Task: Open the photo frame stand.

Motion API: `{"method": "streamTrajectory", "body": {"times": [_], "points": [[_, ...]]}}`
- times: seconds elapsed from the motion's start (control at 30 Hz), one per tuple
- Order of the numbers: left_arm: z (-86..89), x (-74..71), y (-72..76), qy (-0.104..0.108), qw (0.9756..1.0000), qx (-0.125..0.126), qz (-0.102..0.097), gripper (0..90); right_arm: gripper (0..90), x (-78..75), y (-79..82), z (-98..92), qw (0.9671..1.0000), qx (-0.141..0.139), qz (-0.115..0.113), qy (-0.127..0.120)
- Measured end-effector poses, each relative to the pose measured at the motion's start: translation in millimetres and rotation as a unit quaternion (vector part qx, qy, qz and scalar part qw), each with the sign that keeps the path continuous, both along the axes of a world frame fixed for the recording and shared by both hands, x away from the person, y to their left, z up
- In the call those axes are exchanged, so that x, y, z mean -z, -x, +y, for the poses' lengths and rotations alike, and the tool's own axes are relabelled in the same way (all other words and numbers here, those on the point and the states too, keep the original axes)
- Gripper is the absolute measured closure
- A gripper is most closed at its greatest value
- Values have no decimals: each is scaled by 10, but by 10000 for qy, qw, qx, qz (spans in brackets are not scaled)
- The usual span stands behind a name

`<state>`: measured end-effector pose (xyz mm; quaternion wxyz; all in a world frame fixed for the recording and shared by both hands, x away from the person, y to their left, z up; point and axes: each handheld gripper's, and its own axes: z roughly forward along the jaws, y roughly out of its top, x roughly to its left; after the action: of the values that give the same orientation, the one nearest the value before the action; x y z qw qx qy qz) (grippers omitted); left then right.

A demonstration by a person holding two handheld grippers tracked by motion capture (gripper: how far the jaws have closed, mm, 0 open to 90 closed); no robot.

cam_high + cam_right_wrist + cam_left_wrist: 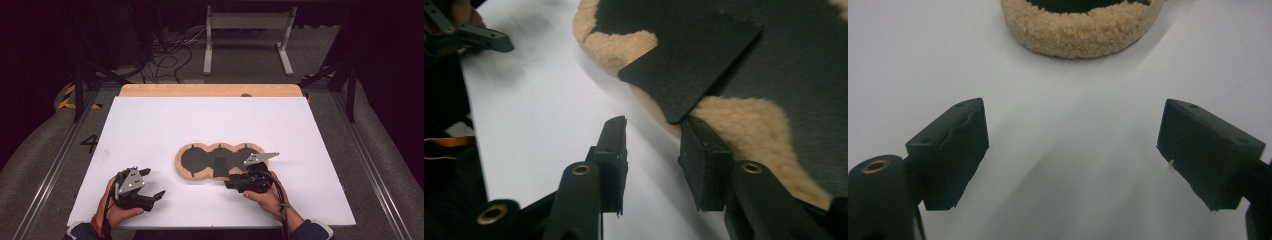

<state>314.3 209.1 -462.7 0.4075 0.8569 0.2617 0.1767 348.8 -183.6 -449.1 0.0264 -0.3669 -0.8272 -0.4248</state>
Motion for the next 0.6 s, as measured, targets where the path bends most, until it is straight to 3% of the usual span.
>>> {"method": "streamTrajectory", "body": {"times": [0.1,0.23,0.3,0.4,0.43,0.47,0.6], "points": [[-4,5,0,-6,10000,-9,18,134,596,-5,-6,7,10000,31,66,-65],[-11,6,-5,8,10000,-18,22,133,577,-18,-51,13,9984,199,359,-390],[-11,7,-1,15,10000,-14,47,135,564,-41,-78,21,9975,311,386,-499],[-18,13,-10,-10,10000,-11,73,135,535,-41,-130,4,9929,453,696,-852],[-18,13,-10,-10,10000,-11,73,135,535,-41,-130,4,9929,453,696,-852],[-23,16,-10,3,10000,-12,97,135,520,-28,-159,-22,9877,575,980,-1073],[-39,37,-16,-41,9999,4,156,135,539,5,-195,-60,9776,777,1368,-1395]]}}
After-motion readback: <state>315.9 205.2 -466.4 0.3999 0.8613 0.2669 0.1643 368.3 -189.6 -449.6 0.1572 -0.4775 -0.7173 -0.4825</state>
